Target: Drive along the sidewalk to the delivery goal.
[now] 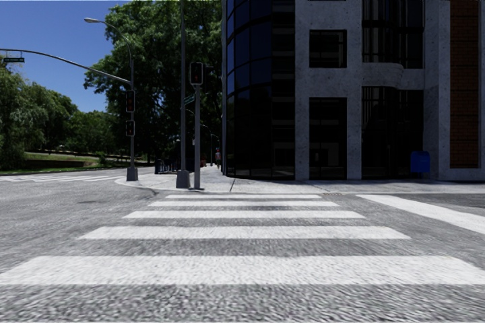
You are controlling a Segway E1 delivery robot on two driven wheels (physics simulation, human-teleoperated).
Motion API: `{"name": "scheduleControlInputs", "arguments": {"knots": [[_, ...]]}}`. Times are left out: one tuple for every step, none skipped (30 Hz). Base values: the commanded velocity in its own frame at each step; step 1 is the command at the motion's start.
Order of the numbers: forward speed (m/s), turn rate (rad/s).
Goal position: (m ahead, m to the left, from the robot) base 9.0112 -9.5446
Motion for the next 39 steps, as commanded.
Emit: {"name": "scheduleControlInputs", "arguments": {"knots": [[2.0, 0.0], [2.0, -0.01], [2.0, -0.07], [2.0, -0.07], [2.0, -0.1], [2.0, -0.1], [2.0, -0.17], [2.0, -0.23], [2.0, -0.23], [2.0, -0.24], [2.0, -0.24], [2.0, -0.25], [2.0, -0.25], [2.0, -0.25], [2.0, -0.25], [2.0, -0.25], [2.0, -0.25], [2.0, -0.25], [2.0, -0.25], [2.0, -0.25], [2.0, -0.25], [2.0, -0.25], [2.0, -0.25], [2.0, -0.25], [2.0, -0.25], [2.0, -0.25], [2.0, -0.25], [2.0, -0.25], [2.0, -0.25], [2.0, -0.25], [2.0, -0.25], [2.0, -0.25], [2.0, -0.25], [2.0, -0.25], [2.0, -0.25], [2.0, -0.25], [2.0, -0.25], [2.0, -0.25], [2.0, -0.25]]}}
